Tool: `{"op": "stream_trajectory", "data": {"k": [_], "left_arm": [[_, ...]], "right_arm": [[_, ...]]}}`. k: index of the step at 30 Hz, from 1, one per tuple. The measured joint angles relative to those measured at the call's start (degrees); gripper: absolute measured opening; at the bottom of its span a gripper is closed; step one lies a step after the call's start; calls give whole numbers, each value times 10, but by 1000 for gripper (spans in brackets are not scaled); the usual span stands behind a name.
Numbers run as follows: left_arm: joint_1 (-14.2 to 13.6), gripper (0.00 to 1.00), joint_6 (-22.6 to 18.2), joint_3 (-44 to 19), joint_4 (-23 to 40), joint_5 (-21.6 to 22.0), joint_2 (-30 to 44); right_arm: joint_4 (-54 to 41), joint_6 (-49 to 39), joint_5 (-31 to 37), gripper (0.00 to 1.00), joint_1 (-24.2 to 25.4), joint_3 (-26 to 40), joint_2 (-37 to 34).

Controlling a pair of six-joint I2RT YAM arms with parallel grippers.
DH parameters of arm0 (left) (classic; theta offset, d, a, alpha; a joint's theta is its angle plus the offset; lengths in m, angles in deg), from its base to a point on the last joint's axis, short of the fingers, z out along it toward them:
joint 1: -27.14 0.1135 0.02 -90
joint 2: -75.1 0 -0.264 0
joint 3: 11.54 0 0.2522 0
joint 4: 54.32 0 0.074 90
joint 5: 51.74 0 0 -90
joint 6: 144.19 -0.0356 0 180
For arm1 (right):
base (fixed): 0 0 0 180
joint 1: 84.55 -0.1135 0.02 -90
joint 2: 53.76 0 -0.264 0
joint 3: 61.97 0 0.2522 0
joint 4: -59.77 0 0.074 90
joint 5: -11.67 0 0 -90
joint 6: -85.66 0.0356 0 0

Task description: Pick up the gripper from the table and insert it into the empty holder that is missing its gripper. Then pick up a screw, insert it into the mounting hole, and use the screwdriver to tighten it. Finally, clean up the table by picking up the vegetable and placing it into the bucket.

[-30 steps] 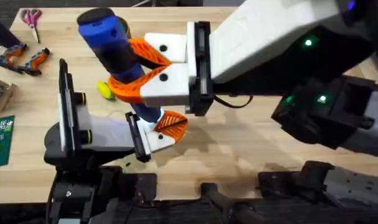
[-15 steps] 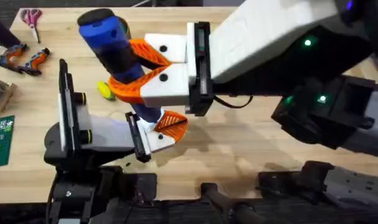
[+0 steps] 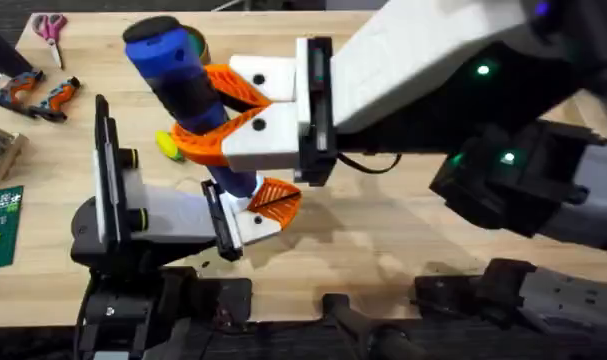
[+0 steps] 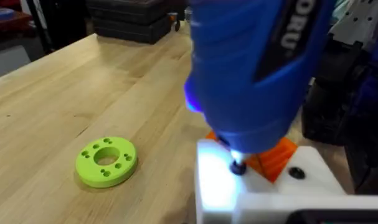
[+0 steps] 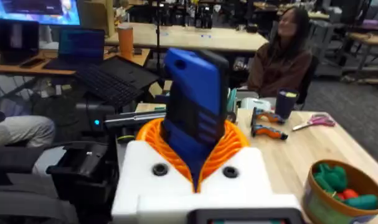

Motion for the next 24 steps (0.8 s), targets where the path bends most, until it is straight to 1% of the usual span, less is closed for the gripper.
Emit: {"op": "stream_trajectory", "data": {"k": [24], "left_arm": [[0, 6, 1, 0, 0, 0, 0]], "right_arm": [[6, 8, 0, 26, 0, 0, -5]]}}
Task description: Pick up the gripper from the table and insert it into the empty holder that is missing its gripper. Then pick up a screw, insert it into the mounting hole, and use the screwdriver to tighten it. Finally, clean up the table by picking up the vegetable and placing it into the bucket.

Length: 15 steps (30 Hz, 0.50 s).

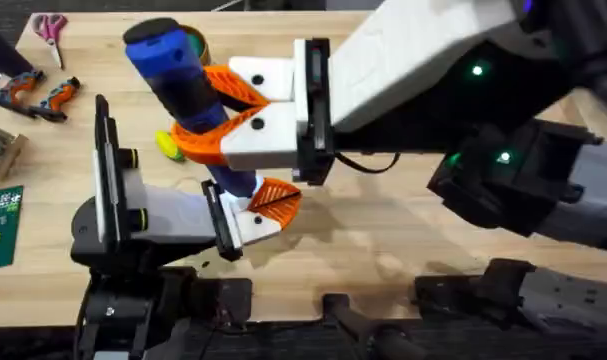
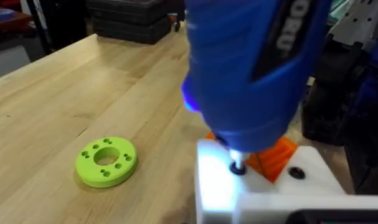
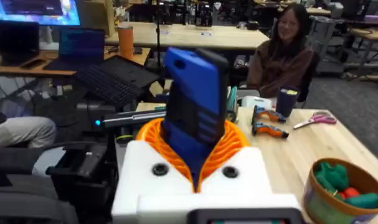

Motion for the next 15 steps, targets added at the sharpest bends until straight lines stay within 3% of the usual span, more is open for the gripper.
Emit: {"op": "stream_trajectory", "data": {"k": [4, 9, 15], "left_arm": [[0, 6, 0, 0, 0, 0, 0], [0, 6, 0, 0, -1, 1, 0], [0, 6, 0, 0, -3, 15, 0]], "right_arm": [[45, 9, 0, 26, 0, 0, 0], [33, 12, 0, 26, 2, 18, 0], [-118, -16, -8, 26, 35, 100, 0]]}}
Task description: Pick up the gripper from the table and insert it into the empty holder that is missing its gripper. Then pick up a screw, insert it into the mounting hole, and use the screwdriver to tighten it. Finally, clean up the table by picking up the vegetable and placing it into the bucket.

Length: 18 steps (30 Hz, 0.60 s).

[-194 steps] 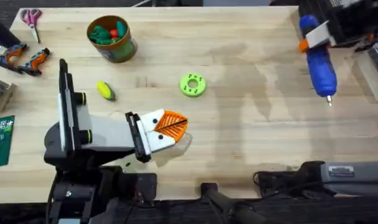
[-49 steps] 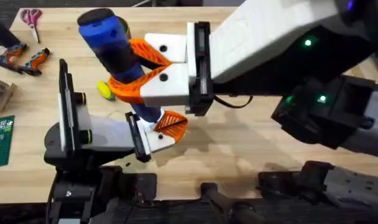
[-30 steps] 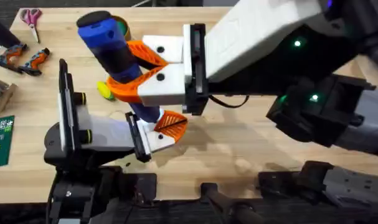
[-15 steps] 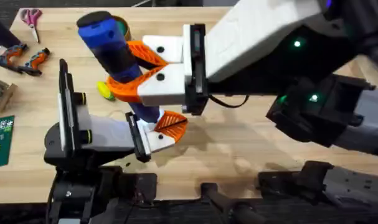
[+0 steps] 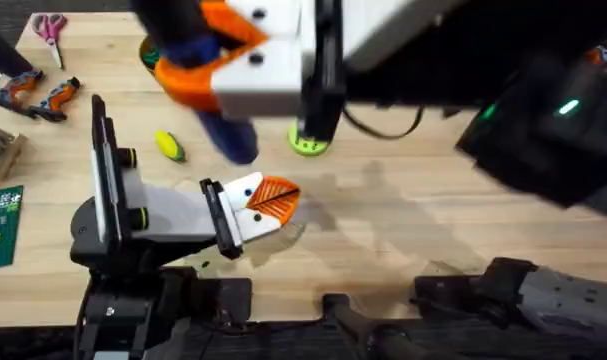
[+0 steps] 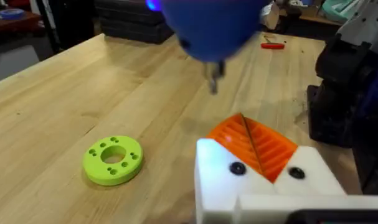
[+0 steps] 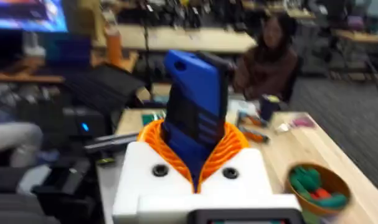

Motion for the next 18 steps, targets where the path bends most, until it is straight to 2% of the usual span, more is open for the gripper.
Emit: {"op": "stream_trajectory", "data": {"k": [5, 9, 13, 18], "left_arm": [[0, 6, 0, 0, 0, 3, 0], [0, 6, 0, 0, 0, 3, 0], [0, 6, 0, 0, 0, 3, 0], [0, 6, 0, 0, 0, 4, 0]], "right_arm": [[-210, -112, 7, 26, 33, 90, 0], [-326, -218, 71, 26, 57, 125, 0], [-376, -331, 169, 26, 107, 128, -7], [-369, -460, 248, 26, 174, 130, -63]]}}
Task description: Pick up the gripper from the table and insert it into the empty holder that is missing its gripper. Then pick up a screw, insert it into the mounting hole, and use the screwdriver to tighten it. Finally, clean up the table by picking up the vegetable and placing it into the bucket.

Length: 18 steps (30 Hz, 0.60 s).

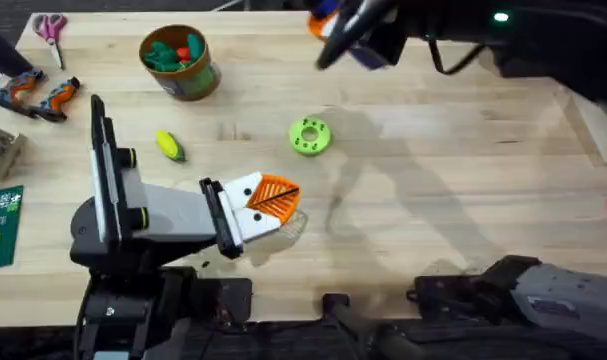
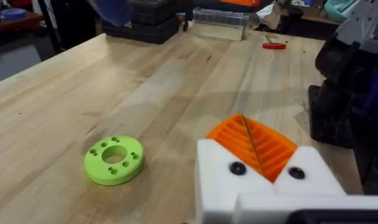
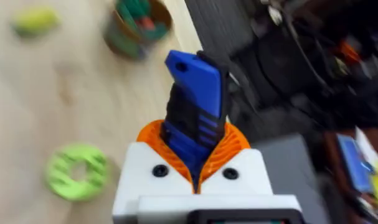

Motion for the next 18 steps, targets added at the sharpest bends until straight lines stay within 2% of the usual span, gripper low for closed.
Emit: {"op": "stream_trajectory", "data": {"k": [4, 10, 18], "left_arm": [[0, 6, 0, 0, 0, 0, 0], [0, 6, 0, 0, 0, 0, 0], [0, 6, 0, 0, 0, 0, 0]], "right_arm": [[21, -92, 25, 26, 53, 0, -69], [80, -187, 41, 26, 120, 0, -181], [94, -316, 48, 26, 155, 0, -304]]}}
